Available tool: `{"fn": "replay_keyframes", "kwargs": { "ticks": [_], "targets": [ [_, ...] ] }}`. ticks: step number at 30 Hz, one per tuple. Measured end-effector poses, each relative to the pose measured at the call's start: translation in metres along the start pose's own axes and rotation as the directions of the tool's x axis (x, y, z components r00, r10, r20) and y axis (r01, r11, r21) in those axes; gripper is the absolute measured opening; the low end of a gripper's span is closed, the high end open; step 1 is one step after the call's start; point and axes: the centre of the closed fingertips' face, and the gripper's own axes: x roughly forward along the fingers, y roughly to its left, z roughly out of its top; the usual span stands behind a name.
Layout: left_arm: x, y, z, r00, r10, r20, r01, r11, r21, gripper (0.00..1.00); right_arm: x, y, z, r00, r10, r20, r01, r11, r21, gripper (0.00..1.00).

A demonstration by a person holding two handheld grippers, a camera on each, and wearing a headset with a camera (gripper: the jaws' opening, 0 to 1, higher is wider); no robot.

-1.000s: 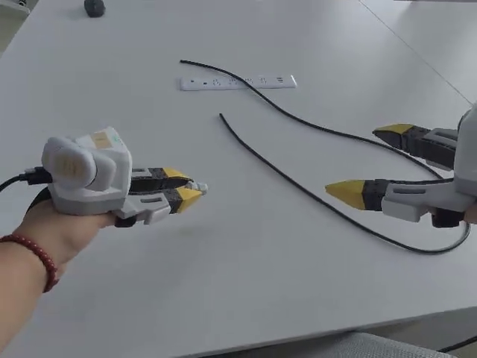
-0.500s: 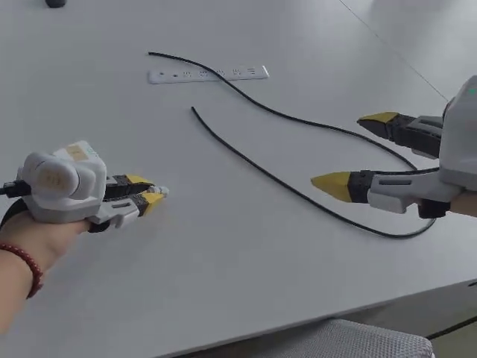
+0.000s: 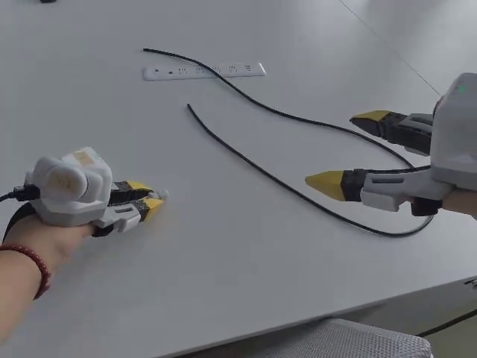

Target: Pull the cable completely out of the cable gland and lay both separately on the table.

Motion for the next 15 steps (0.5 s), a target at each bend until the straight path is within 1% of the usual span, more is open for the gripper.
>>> {"fn": "replay_keyframes", "kwargs": {
  "ticks": [1, 3, 4, 5, 6, 7, 9, 10, 11, 12, 13, 15],
  "targets": [
    [0.000, 0.001, 0.000, 1.0000, 0.007, -0.001, -0.007, 1.000, 0.016, 0.16, 0.000, 0.000, 0.000, 1.0000, 0.002, -0.001, -0.002, 1.000, 0.002, 0.67],
    [-0.001, 0.000, -0.001, 1.0000, 0.003, 0.003, -0.003, 1.000, -0.007, 0.17, 0.000, 0.001, -0.002, 1.0000, 0.002, -0.006, -0.002, 1.000, -0.002, 0.67],
    [-0.002, 0.001, -0.002, 1.0000, 0.008, 0.000, -0.008, 1.000, -0.002, 0.17, 0.000, 0.002, -0.002, 1.0000, 0.005, -0.005, -0.005, 1.000, -0.002, 0.67],
    [-0.005, 0.005, -0.001, 0.9996, 0.025, 0.009, -0.025, 1.000, -0.004, 0.17, 0.000, 0.003, -0.003, 0.9999, 0.007, -0.009, -0.007, 1.000, 0.001, 0.67],
    [-0.006, 0.005, 0.001, 0.9994, 0.027, 0.020, -0.027, 1.000, -0.013, 0.18, 0.000, 0.003, -0.003, 0.9999, 0.006, -0.010, -0.006, 1.000, -0.001, 0.67],
    [-0.009, 0.004, 0.002, 0.9994, 0.021, 0.030, -0.020, 0.999, -0.035, 0.20, 0.000, 0.003, -0.003, 0.9999, 0.008, -0.007, -0.008, 1.000, -0.002, 0.67],
    [-0.013, 0.005, 0.004, 0.9989, 0.035, 0.030, -0.035, 0.999, -0.012, 0.24, 0.000, 0.004, -0.004, 0.9999, 0.008, -0.008, -0.008, 1.000, -0.001, 0.67],
    [-0.015, 0.005, 0.005, 0.9988, 0.035, 0.035, -0.035, 0.999, -0.019, 0.25, 0.000, 0.005, -0.004, 0.9999, 0.011, -0.008, -0.011, 1.000, 0.000, 0.67],
    [-0.019, 0.003, 0.008, 0.9986, 0.029, 0.044, -0.028, 0.999, -0.024, 0.25, 0.001, 0.005, -0.005, 0.9999, 0.012, -0.010, -0.012, 1.000, 0.002, 0.67],
    [-0.021, 0.001, 0.010, 0.9984, 0.030, 0.048, -0.030, 0.999, -0.017, 0.24, 0.001, 0.006, -0.005, 0.9999, 0.012, -0.009, -0.012, 1.000, 0.000, 0.67],
    [-0.025, 0.000, 0.014, 0.9975, 0.034, 0.062, -0.034, 0.999, 0.001, 0.25, 0.001, 0.008, -0.004, 0.9998, 0.018, -0.005, -0.018, 1.000, 0.001, 0.67],
    [-0.034, -0.003, 0.020, 0.9961, 0.030, 0.083, -0.029, 0.999, -0.016, 0.29, 0.002, 0.010, -0.003, 0.9998, 0.020, -0.002, -0.020, 1.000, -0.001, 0.67]
  ]
}}
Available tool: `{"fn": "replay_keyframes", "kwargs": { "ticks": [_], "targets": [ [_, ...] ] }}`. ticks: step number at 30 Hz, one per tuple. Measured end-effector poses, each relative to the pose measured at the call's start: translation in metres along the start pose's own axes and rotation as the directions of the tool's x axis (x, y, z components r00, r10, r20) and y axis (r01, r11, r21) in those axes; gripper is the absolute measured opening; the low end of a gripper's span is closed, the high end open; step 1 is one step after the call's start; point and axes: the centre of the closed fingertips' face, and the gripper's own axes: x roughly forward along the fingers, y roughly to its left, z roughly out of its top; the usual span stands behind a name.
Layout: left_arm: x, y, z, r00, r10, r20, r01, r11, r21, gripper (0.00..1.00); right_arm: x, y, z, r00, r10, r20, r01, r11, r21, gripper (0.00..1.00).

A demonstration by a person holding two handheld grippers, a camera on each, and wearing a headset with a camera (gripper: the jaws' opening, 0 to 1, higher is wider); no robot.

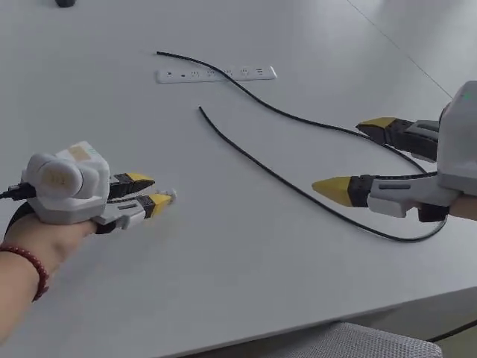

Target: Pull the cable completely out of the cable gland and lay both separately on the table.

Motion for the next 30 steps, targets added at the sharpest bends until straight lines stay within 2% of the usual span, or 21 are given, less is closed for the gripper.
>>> {"fn": "replay_keyframes", "kwargs": {
  "ticks": [2, 5, 6, 8, 9, 12, 13, 16, 20, 22, 24, 25, 27, 28, 29, 30],
  "targets": [
    [-0.008, -0.001, 0.006, 0.9999, 0.011, 0.013, -0.011, 1.000, 0.012, 0.39, 0.000, 0.002, 0.001, 1.0000, 0.004, 0.003, -0.004, 1.000, 0.003, 0.67],
    [-0.029, -0.006, 0.024, 0.9976, 0.007, 0.069, -0.007, 1.000, -0.010, 0.52, 0.000, 0.005, 0.002, 0.9998, 0.013, 0.018, -0.013, 1.000, 0.014, 0.68],
    [-0.036, -0.008, 0.028, 0.9969, 0.007, 0.078, -0.006, 1.000, -0.010, 0.56, 0.000, 0.005, 0.003, 0.9996, 0.014, 0.024, -0.014, 1.000, 0.013, 0.68],
    [-0.051, -0.012, 0.040, 0.9923, -0.006, 0.124, 0.006, 1.000, 0.003, 0.64, 0.000, 0.007, 0.004, 0.9988, 0.025, 0.042, -0.027, 0.999, 0.035, 0.70],
    [-0.063, -0.016, 0.045, 0.9907, -0.021, 0.135, 0.022, 1.000, -0.001, 0.65, -0.001, 0.008, 0.006, 0.9980, 0.030, 0.056, -0.032, 0.999, 0.034, 0.70],
    [-0.091, -0.018, 0.055, 0.9871, -0.013, 0.160, 0.011, 1.000, 0.016, 0.69, -0.003, 0.013, 0.017, 0.9908, 0.052, 0.125, -0.055, 0.998, 0.023, 0.71],
    [-0.102, -0.019, 0.061, 0.9819, -0.004, 0.190, 0.000, 1.000, 0.019, 0.70, -0.003, 0.014, 0.017, 0.9908, 0.051, 0.126, -0.055, 0.998, 0.026, 0.71],
    [-0.124, -0.021, 0.063, 0.9803, 0.014, 0.197, -0.019, 1.000, 0.023, 0.70, -0.002, 0.017, 0.018, 0.9916, 0.053, 0.118, -0.056, 0.998, 0.019, 0.71],
    [-0.143, -0.022, 0.060, 0.9759, 0.059, 0.210, -0.059, 0.998, -0.005, 0.73, -0.005, 0.019, 0.019, 0.9905, 0.051, 0.127, -0.054, 0.998, 0.015, 0.71],
    [-0.151, -0.026, 0.054, 0.9764, 0.074, 0.203, -0.075, 0.997, 0.000, 0.75, -0.006, 0.020, 0.017, 0.9915, 0.050, 0.121, -0.052, 0.998, 0.020, 0.71],
    [-0.157, -0.028, 0.050, 0.9738, 0.089, 0.209, -0.084, 0.996, -0.035, 0.75, -0.009, 0.020, 0.016, 0.9899, 0.049, 0.133, -0.051, 0.999, 0.013, 0.71],
    [-0.160, -0.029, 0.048, 0.9731, 0.099, 0.208, -0.093, 0.995, -0.036, 0.76, -0.011, 0.020, 0.012, 0.9915, 0.047, 0.121, -0.051, 0.998, 0.032, 0.71],
    [-0.166, -0.031, 0.046, 0.9720, 0.108, 0.209, -0.104, 0.994, -0.030, 0.75, -0.014, 0.019, 0.012, 0.9899, 0.040, 0.136, -0.042, 0.999, 0.018, 0.71],
    [-0.171, -0.029, 0.045, 0.9684, 0.127, 0.214, -0.123, 0.992, -0.036, 0.75, -0.017, 0.019, 0.011, 0.9896, 0.041, 0.138, -0.046, 0.998, 0.035, 0.71],
    [-0.175, -0.028, 0.043, 0.9637, 0.149, 0.222, -0.136, 0.988, -0.072, 0.75, -0.018, 0.019, 0.007, 0.9906, 0.035, 0.133, -0.040, 0.998, 0.040, 0.71],
    [-0.177, -0.027, 0.041, 0.9626, 0.154, 0.222, -0.140, 0.987, -0.078, 0.76, -0.020, 0.018, 0.005, 0.9908, 0.031, 0.132, -0.036, 0.999, 0.037, 0.71]
  ]
}}
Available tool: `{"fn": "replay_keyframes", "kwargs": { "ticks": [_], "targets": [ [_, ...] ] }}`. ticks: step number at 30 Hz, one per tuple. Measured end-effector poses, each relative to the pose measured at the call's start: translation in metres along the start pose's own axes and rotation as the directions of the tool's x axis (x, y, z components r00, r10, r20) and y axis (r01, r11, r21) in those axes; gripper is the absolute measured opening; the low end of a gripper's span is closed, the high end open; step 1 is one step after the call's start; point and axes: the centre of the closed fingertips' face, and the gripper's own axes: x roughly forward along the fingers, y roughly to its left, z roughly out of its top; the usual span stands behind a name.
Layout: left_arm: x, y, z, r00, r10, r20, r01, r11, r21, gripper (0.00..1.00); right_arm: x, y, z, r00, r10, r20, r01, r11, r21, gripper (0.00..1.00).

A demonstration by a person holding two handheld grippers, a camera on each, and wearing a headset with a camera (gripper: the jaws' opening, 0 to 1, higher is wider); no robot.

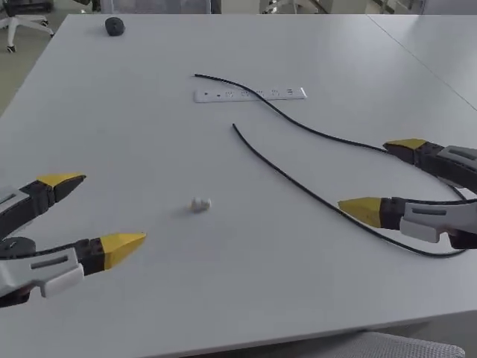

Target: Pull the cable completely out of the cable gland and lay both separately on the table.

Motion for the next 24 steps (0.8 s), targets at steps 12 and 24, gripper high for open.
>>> {"fn": "replay_keyframes", "kwargs": {
  "ticks": [12, 24],
  "targets": [
    [-0.015, 0.012, -0.038, 0.9951, 0.062, -0.077, -0.063, 0.998, -0.015, 0.75, -0.010, -0.001, -0.040, 0.9974, -0.020, -0.069, 0.023, 0.999, 0.036, 0.72],
    [0.003, -0.002, -0.036, 0.9963, 0.015, -0.085, -0.015, 1.000, -0.004, 0.76, 0.006, 0.008, -0.034, 0.9972, 0.013, -0.074, -0.011, 1.000, 0.024, 0.71]
  ]
}}
